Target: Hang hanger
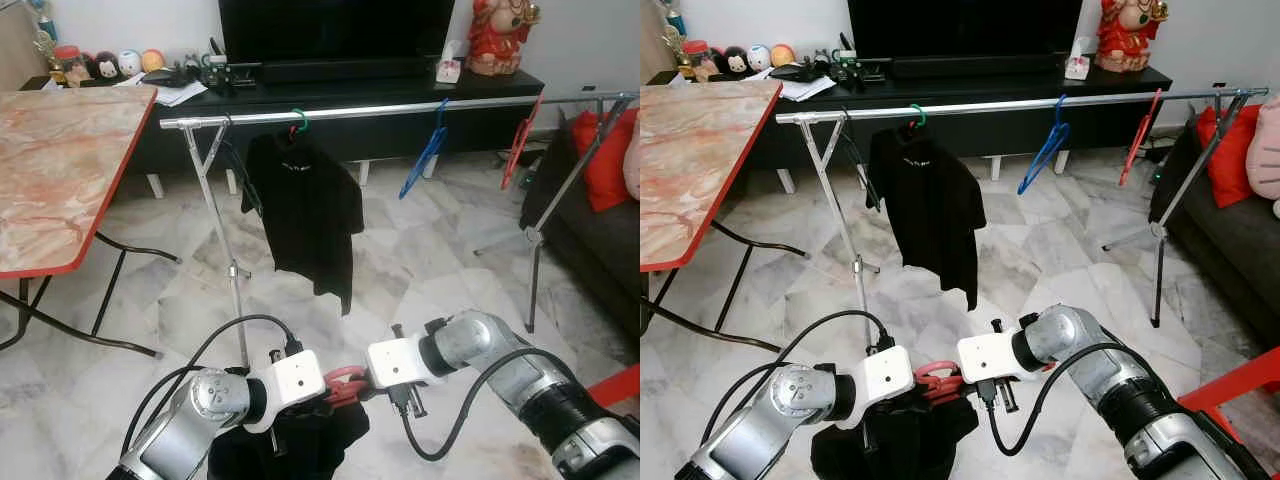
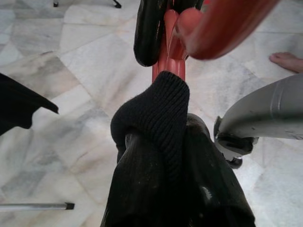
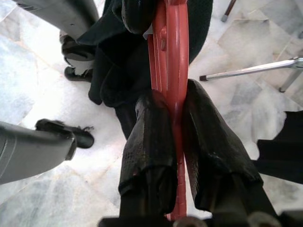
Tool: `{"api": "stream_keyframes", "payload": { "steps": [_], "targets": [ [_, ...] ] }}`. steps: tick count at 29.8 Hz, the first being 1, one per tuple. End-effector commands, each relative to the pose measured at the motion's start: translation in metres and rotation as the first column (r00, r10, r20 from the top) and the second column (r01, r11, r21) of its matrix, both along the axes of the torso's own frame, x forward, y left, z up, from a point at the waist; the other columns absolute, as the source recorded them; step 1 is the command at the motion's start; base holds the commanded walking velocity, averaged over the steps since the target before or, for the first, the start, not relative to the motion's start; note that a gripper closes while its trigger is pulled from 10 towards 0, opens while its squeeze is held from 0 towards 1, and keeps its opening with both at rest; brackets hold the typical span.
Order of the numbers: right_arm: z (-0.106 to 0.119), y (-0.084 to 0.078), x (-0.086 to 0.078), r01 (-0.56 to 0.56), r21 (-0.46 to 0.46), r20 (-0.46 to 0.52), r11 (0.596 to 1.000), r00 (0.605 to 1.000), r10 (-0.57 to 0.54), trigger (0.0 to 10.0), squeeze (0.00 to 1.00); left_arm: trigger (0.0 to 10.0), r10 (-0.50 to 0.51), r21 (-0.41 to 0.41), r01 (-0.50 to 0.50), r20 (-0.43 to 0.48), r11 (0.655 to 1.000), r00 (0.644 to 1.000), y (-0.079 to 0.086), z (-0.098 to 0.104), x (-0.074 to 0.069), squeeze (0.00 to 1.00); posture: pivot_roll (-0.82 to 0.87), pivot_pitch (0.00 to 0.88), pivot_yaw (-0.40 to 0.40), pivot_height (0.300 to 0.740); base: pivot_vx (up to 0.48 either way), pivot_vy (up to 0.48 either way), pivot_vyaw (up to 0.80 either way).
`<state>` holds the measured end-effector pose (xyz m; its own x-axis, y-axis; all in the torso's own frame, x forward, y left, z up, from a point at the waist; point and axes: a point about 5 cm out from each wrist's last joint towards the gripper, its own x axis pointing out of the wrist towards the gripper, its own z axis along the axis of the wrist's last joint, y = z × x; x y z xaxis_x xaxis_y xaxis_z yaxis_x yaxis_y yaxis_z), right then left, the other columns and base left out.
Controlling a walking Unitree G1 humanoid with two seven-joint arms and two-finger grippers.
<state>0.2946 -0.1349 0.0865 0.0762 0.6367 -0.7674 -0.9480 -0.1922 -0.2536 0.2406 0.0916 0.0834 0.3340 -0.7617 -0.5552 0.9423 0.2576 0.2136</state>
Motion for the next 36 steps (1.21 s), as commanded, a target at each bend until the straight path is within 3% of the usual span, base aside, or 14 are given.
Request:
{"api": "stream_keyframes", "payload": {
  "steps": [1,12,19,28,36],
  "targets": [
    [-0.003,0.0,-0.003,0.014,0.001,0.003,1.0,1.0,-0.014,0.0,0.0,10.0,0.025,-0.043,-0.021,0.083,0.999,0.996,0.001,0.02,0.011,0.0,-0.05,0.0,-0.004,0.74,0.0,0.0,0.0],
    [-0.002,0.004,-0.002,0.171,0.166,-0.004,0.971,0.985,-0.173,0.0,0.0,10.0,0.0,-0.019,0.002,0.093,1.0,0.996,0.008,0.034,0.011,0.0,-0.05,0.0,0.017,0.74,0.0,0.0,0.0],
    [-0.005,0.002,-0.007,0.203,0.186,-0.021,0.961,0.979,-0.202,0.0,0.0,10.0,-0.055,0.003,0.055,0.115,0.998,0.992,0.005,0.049,0.012,0.0,-0.04,0.0,0.027,0.74,0.0,0.0,0.0],
    [0.0,0.011,-0.004,0.299,0.335,-0.041,0.893,0.952,-0.304,0.0,0.0,10.0,-0.161,0.082,0.151,0.119,0.985,0.98,-0.001,0.066,0.009,0.0,-0.03,0.0,0.038,0.74,0.0,0.0,0.0],
    [-0.004,0.01,-0.01,0.311,0.334,-0.064,0.89,0.949,-0.307,0.0,0.0,10.0,-0.168,0.103,0.157,0.104,0.982,0.98,-0.002,0.068,0.008,0.0,-0.03,0.0,0.037,0.74,0.0,0.0,0.0]
  ]
}}
